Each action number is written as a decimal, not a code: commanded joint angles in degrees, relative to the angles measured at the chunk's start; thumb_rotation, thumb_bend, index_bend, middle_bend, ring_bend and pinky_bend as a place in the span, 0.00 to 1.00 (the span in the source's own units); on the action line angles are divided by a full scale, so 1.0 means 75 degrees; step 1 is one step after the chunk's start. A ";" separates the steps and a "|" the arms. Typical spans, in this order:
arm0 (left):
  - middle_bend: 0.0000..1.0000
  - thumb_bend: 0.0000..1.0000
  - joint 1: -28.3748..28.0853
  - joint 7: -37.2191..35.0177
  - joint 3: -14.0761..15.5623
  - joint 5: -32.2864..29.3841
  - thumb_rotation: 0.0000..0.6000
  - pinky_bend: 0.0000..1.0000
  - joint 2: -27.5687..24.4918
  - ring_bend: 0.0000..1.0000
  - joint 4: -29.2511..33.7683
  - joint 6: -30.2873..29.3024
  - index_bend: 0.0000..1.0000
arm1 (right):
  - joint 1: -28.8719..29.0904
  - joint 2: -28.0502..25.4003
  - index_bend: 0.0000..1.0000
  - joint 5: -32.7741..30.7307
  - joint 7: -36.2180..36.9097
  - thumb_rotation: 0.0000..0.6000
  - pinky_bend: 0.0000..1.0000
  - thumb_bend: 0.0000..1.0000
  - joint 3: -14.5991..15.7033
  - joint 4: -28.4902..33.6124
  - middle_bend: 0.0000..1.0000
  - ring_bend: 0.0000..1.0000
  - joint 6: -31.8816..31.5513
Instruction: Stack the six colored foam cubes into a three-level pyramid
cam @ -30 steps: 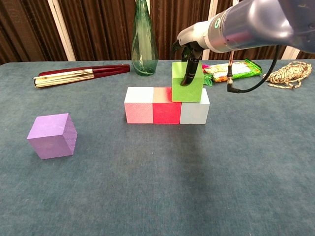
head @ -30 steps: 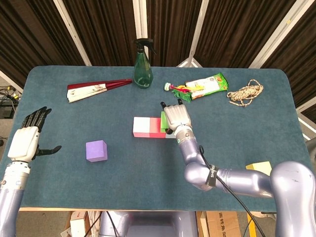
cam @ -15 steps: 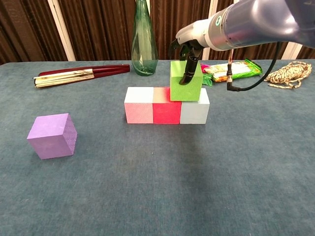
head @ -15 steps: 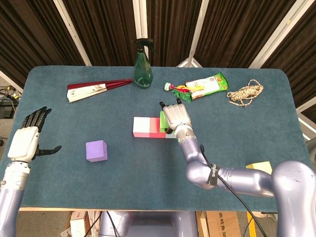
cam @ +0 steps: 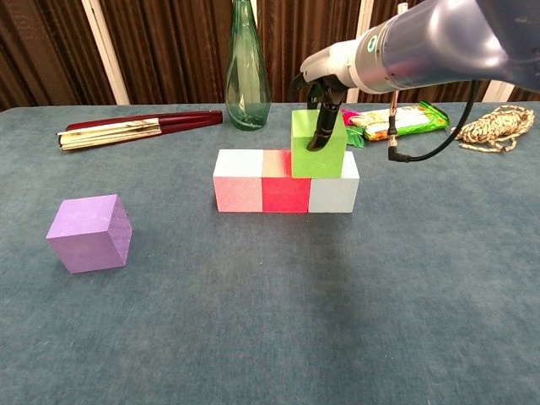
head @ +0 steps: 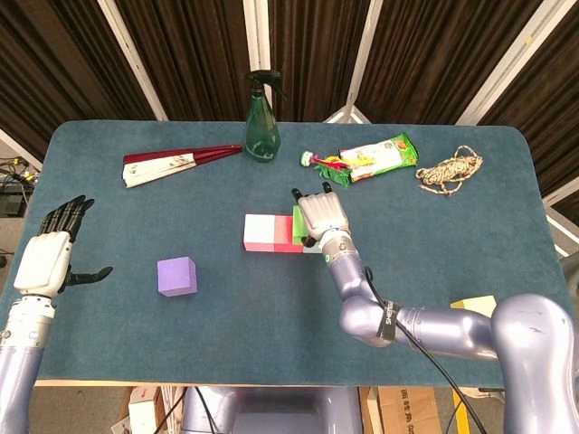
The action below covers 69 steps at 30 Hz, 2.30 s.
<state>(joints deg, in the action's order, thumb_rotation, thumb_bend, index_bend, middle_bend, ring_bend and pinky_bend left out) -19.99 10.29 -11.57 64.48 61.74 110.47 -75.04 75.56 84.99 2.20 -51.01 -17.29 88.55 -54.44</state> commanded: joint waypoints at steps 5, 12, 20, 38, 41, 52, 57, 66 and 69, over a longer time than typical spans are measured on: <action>0.00 0.06 -0.0005 -0.0006 -0.0006 -0.0041 1.00 0.04 0.0002 0.00 -0.0023 0.0018 0.00 | 0.0045 0.0054 0.12 0.0037 0.0051 1.00 0.05 0.31 0.0061 -0.0090 0.48 0.38 0.0002; 0.00 0.06 -0.0011 -0.0002 -0.0007 -0.0068 1.00 0.04 0.0010 0.00 -0.0043 0.0031 0.00 | 0.0096 0.0114 0.12 -0.0005 0.0063 1.00 0.05 0.31 0.0117 -0.0153 0.48 0.38 0.0006; 0.00 0.06 -0.0010 -0.0009 -0.0005 -0.0076 1.00 0.04 -0.0001 0.00 -0.0045 0.0039 0.00 | 0.0138 0.0077 0.12 -0.0111 0.0052 1.00 0.05 0.31 0.0135 -0.0136 0.48 0.38 -0.0040; 0.00 0.06 -0.0006 0.0018 -0.0007 -0.0092 1.00 0.04 -0.0030 0.00 0.0011 0.0023 0.00 | 0.0134 0.0028 0.00 -0.0443 0.0056 1.00 0.03 0.31 0.0220 -0.0063 0.22 0.21 0.0053; 0.00 0.06 -0.0005 0.0010 -0.0006 -0.0090 1.00 0.04 -0.0033 0.00 0.0015 0.0025 0.00 | 0.0126 0.0025 0.00 -0.0437 0.0076 1.00 0.03 0.31 0.0234 -0.0037 0.17 0.17 0.0066; 0.00 0.07 0.0006 -0.0019 -0.0017 -0.0063 1.00 0.03 -0.0057 0.00 0.0039 -0.0001 0.00 | 0.0104 -0.0071 0.00 -0.0311 0.0191 1.00 0.00 0.31 0.0252 0.0186 0.01 0.01 0.0064; 0.00 0.06 0.0007 -0.0025 -0.0009 -0.0036 1.00 0.03 -0.0058 0.00 0.0053 -0.0002 0.00 | 0.0087 -0.0167 0.00 -0.0310 0.0248 1.00 0.00 0.31 0.0259 0.0471 0.00 0.00 -0.0023; 0.00 0.06 0.0031 -0.0063 -0.0012 0.0033 1.00 0.03 -0.0089 0.00 0.0108 -0.0052 0.00 | -0.0025 -0.0306 0.00 -0.0003 0.0548 1.00 0.00 0.31 0.0187 0.0975 0.00 0.00 -0.0308; 0.00 0.06 0.0042 -0.0077 -0.0007 0.0061 1.00 0.03 -0.0099 0.00 0.0120 -0.0067 0.00 | -0.0119 -0.0496 0.00 0.0152 0.0664 1.00 0.00 0.31 0.0165 0.1320 0.00 0.00 -0.0460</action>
<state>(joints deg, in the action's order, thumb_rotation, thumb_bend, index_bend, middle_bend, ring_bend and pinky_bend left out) -19.69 9.73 -11.62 64.92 61.01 111.36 -75.53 75.12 82.05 2.62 -46.59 -15.91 97.30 -57.21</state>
